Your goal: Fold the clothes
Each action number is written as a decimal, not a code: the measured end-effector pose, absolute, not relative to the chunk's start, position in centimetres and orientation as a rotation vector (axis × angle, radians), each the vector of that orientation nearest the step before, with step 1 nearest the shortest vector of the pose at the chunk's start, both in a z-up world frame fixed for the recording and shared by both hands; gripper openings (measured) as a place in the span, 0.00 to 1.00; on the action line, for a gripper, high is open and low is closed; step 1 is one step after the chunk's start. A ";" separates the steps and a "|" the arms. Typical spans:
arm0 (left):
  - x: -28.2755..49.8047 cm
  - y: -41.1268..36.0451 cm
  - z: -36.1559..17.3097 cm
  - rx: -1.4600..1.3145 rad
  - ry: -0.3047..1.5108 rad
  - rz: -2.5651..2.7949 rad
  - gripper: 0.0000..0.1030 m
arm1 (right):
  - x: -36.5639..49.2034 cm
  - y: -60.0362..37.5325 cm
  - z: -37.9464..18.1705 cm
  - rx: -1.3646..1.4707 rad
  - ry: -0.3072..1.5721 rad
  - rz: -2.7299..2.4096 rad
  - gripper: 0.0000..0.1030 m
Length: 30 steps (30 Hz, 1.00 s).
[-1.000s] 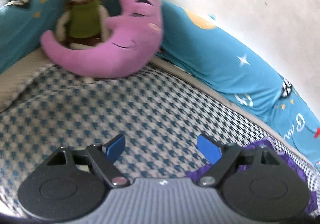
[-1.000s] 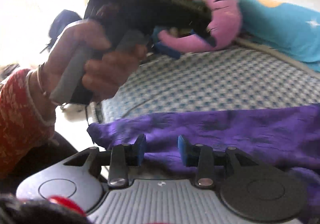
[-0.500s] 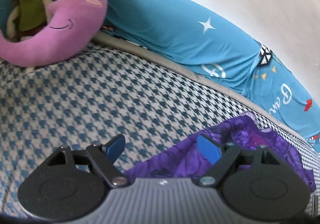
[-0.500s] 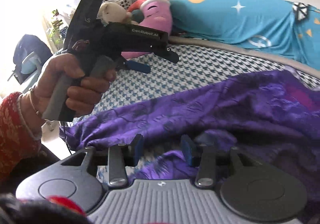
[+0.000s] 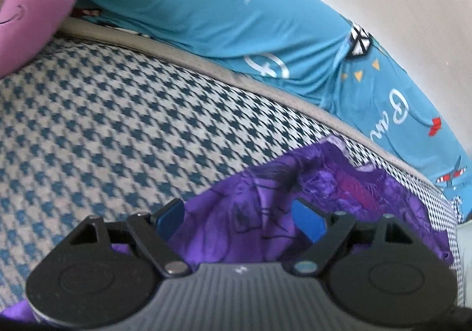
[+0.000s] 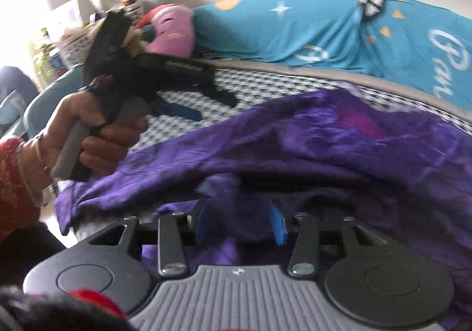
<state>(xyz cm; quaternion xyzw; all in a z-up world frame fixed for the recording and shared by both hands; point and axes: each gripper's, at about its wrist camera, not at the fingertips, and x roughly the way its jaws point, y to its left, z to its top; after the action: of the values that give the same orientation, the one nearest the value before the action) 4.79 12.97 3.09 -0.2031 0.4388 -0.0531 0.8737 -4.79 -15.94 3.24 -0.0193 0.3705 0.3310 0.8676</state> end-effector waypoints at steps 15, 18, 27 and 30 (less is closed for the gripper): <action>8.8 9.6 1.5 -0.203 0.925 -0.145 0.83 | -1.6 -23.0 3.9 0.046 0.703 0.503 0.43; 9.3 9.4 1.4 -0.193 0.923 -0.175 0.83 | -0.5 -24.3 4.1 0.072 0.688 0.453 0.43; 10.1 8.3 1.0 -0.147 0.933 -0.242 0.80 | 3.3 -26.7 4.8 0.048 0.634 0.312 0.43; 10.2 7.9 0.9 -0.129 0.937 -0.248 0.75 | 4.9 -27.3 4.9 0.040 0.623 0.272 0.43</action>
<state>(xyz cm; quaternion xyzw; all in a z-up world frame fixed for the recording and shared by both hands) 10.20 7.90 0.86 -0.0620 0.4500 -0.1191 0.8829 4.89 -27.28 4.87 0.0198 0.3054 0.1336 0.9426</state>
